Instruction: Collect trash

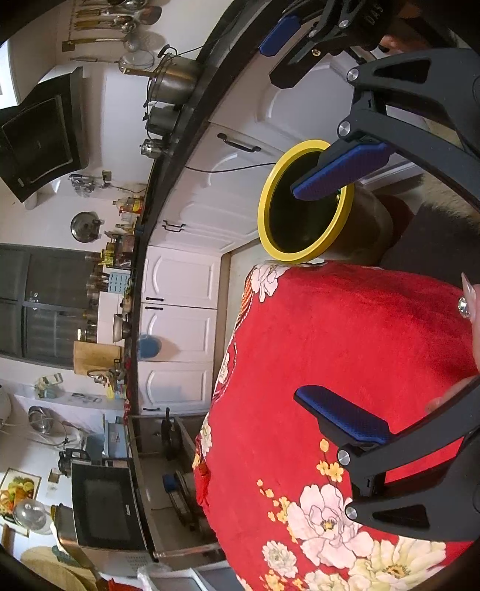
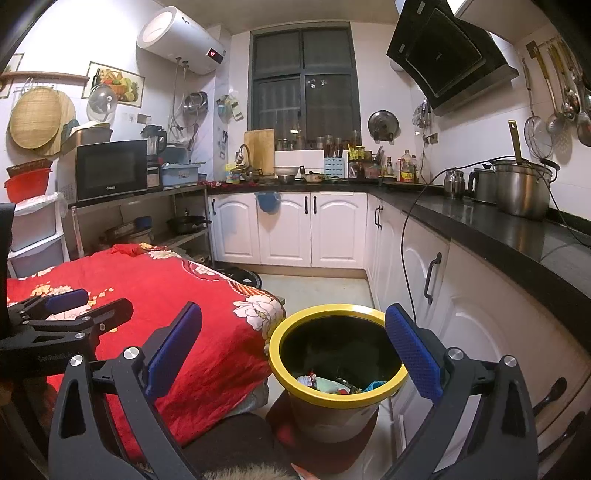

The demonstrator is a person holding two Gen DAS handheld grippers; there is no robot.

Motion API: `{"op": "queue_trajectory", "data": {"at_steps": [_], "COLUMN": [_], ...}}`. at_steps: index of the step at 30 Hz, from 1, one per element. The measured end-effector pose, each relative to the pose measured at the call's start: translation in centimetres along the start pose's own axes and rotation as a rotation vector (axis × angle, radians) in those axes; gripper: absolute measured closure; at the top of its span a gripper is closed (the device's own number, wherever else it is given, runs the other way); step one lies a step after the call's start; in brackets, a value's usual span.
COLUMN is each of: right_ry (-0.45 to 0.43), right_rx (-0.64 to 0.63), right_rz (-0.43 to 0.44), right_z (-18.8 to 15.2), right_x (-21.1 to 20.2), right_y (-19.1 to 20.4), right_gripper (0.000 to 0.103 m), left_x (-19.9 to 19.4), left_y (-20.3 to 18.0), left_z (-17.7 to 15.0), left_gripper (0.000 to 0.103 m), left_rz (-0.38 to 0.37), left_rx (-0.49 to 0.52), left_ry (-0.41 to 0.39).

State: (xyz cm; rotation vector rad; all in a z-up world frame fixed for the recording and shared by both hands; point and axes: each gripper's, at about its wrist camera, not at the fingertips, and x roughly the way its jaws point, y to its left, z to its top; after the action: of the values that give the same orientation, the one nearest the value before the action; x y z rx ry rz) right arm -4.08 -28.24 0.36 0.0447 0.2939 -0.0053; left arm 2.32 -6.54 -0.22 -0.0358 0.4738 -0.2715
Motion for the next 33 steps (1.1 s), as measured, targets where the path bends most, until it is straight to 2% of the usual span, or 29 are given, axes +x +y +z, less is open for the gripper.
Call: {"op": "queue_trajectory", "data": {"at_steps": [33], "right_ry": [0.0], "right_rx": [-0.003], "right_rz": [-0.001], "right_z": [-0.06], "right_x": [0.01], "right_y": [0.03], "right_gripper": [0.006], "left_x": [-0.23], "left_y": [0.46], "left_z": [0.06], "left_gripper": [0.011], "left_rz": [0.008], "left_rx": [-0.005], "left_ry": [0.0]}}
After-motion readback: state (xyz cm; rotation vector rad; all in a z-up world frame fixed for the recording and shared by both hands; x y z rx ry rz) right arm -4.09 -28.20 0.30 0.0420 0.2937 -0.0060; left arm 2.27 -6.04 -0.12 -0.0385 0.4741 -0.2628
